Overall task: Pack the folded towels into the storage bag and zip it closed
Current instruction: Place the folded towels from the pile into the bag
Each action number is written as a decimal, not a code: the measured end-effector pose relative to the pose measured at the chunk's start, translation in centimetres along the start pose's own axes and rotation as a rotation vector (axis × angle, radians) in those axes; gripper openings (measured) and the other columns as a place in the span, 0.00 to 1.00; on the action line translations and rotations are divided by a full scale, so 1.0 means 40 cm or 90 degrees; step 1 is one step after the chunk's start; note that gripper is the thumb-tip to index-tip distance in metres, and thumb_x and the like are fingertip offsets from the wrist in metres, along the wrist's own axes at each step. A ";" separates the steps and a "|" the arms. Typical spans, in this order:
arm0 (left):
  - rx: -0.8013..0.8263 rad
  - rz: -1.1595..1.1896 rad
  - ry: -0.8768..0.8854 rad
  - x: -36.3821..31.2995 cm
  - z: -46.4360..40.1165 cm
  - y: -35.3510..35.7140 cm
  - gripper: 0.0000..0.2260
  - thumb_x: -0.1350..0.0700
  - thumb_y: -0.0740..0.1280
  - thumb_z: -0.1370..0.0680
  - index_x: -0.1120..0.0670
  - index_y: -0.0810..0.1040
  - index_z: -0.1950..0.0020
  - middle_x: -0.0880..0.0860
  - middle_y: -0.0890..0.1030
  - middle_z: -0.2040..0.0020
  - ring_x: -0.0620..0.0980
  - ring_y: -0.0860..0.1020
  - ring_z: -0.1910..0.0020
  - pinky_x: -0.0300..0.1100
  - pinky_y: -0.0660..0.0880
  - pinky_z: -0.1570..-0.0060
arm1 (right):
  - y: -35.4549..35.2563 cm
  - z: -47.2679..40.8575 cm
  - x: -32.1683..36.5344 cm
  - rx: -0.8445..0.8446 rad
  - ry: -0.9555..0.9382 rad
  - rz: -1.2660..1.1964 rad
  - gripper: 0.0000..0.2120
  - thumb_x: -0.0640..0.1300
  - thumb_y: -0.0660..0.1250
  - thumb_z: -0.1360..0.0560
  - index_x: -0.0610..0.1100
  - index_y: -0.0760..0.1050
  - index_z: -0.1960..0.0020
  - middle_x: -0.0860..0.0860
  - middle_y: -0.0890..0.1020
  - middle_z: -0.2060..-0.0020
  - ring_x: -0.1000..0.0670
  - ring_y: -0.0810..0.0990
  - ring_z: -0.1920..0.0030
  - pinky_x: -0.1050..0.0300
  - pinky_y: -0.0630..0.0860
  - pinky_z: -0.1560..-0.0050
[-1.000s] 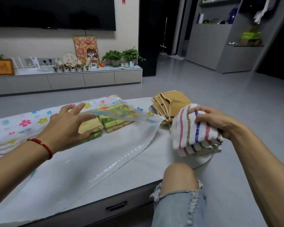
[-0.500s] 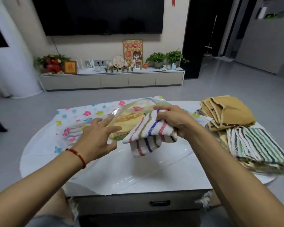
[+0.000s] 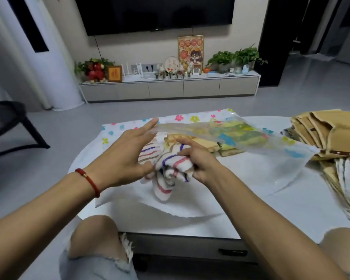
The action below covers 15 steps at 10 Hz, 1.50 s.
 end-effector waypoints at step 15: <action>-0.104 -0.012 -0.047 -0.059 -0.054 -0.007 0.25 0.53 0.68 0.26 0.48 0.72 0.28 0.44 0.58 0.20 0.54 0.58 0.25 0.54 0.65 0.29 | -0.134 -0.213 -0.089 -0.195 -0.131 0.660 0.33 0.38 0.61 0.21 0.46 0.58 0.18 0.41 0.59 0.19 0.40 0.59 0.20 0.47 0.64 0.26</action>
Point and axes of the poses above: each hand's wrist, its own z-axis away from the middle knuckle, its own y-axis out of the palm, x = y × z, the point moved 7 cm from there along -z, towards the middle knuckle
